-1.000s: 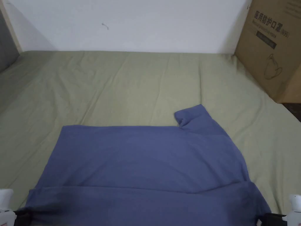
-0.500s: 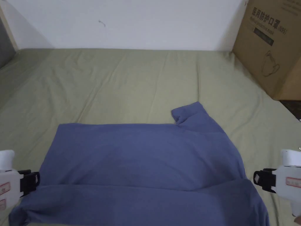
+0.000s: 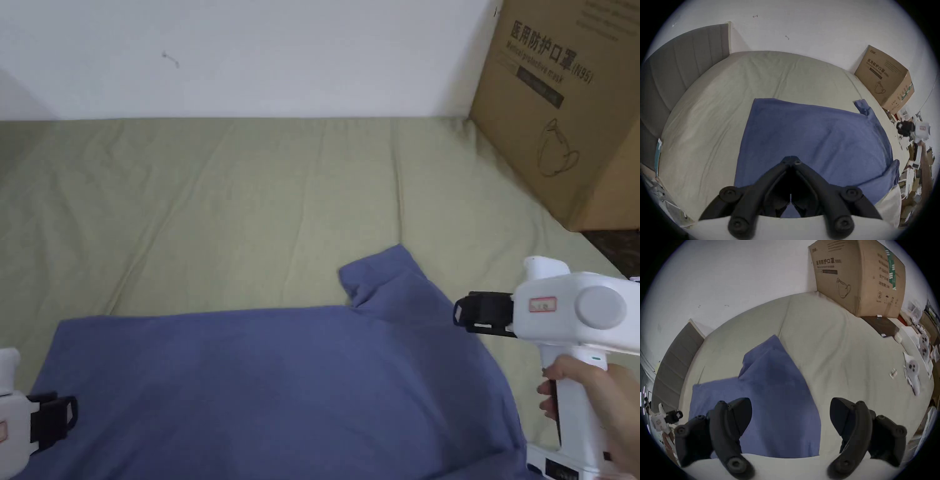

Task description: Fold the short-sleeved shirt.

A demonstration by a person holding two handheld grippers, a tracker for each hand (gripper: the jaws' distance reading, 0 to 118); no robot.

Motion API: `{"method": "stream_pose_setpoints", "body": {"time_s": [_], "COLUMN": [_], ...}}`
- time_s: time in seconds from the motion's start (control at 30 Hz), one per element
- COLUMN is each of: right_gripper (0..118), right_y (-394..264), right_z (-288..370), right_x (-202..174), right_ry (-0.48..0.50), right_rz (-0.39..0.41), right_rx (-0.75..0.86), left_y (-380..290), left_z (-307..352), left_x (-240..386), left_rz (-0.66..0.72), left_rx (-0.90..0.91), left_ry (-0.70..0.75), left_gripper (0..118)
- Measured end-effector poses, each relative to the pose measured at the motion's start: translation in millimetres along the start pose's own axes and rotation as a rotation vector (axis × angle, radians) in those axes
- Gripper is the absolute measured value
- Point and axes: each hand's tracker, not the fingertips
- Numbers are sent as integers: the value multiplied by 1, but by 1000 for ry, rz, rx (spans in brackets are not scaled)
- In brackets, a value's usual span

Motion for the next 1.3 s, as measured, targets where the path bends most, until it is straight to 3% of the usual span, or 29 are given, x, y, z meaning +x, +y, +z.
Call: {"method": "stream_pose_setpoints", "body": {"time_s": [0.13,0.27,0.33,0.4,0.47,0.5,0.53,0.57,0.6,0.73,0.87,0.9,1.03,1.07,1.23,1.27,1.3], "right_gripper": [100,98,83,81,63,46,15,5,4,3,2,2,2,2,2,2,2], "right_y": [26,36,35,31,30,28,28,30,30,30,34,36,36,36,34,32,32], "right_z": [-61,-110,-126,-130,-122,-118,-115,-113,-112,-105,-99,-98,-93,-93,-92,-93,-97], "right_x": [-7,-11,-11,-12,-24,-27,-31,-33,-35,-38,-28,-25,-23,-23,-23,-23,-22], "right_ry": [-30,-97,-125,-119,-147,-164,-149,-127,-73,-90,-55,-57,-46,-44,-34,-24,-26], "right_rz": [15,117,129,124,160,185,192,186,156,183,121,118,114,115,129,137,139], "right_rx": [-69,-152,-188,-189,-170,-159,-150,-153,-169,-157,-144,-146,-145,-146,-137,-129,-131], "left_y": [11,18,21,21,22,22,22,23,24,30,52,60,94,101,119,118,115], "left_z": [-26,-41,-46,-50,-52,-52,-52,-52,-50,-49,-68,-75,-107,-113,-156,-164,-172], "left_x": [-2,-4,-4,-5,-7,-8,-9,-11,-12,-19,-31,-33,-51,-54,-64,-68,-71], "left_rz": [-17,-2,3,5,8,11,15,22,27,33,25,32,130,140,104,104,119], "left_rx": [-40,-56,-62,-70,-76,-79,-79,-80,-80,-69,-86,-98,-56,-51,-65,-100,-140], "left_ry": [9,12,14,22,25,26,28,32,35,39,49,70,69,71,132,136,123], "left_gripper": [0,0,0,0,0,0,0,0,0,0,1,8,104,110,109,105,92]}}
